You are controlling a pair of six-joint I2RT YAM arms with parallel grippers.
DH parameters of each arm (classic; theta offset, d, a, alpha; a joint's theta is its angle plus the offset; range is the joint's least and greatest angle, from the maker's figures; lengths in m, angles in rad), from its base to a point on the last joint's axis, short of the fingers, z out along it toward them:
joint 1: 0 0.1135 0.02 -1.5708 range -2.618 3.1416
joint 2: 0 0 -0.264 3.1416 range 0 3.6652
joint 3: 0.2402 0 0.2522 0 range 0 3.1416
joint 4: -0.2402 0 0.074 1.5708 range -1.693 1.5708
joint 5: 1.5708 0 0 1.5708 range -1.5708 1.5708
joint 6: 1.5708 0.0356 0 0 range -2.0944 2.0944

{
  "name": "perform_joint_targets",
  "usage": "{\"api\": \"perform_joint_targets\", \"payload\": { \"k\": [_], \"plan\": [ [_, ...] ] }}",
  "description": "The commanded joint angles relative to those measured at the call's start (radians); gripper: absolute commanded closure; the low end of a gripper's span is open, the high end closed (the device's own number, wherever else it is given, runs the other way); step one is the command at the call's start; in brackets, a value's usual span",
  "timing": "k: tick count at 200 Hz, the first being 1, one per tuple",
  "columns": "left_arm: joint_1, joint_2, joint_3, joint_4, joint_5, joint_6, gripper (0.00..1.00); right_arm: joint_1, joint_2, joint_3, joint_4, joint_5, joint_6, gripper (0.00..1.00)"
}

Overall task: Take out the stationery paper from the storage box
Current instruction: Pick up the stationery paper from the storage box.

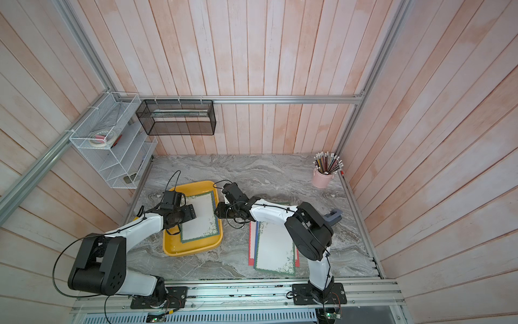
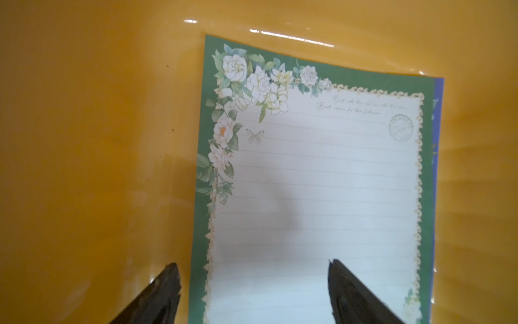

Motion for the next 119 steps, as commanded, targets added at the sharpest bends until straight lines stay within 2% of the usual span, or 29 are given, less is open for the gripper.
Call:
{"api": "perform_joint_targets", "payload": {
  "k": [1, 77, 119],
  "plan": [
    [0.003, 0.011, 0.001, 0.02, 0.02, 0.012, 0.16, 0.005, 0.02, 0.028, -0.002, -0.011, 0.003, 0.62],
    [0.003, 0.035, 0.009, 0.021, 0.034, 0.014, 0.16, 0.005, 0.028, 0.034, -0.002, -0.02, 0.003, 0.62],
    [-0.002, -0.002, 0.007, 0.02, 0.04, 0.011, 0.17, 0.006, 0.029, 0.037, -0.001, -0.021, 0.004, 0.62]
  ]
}}
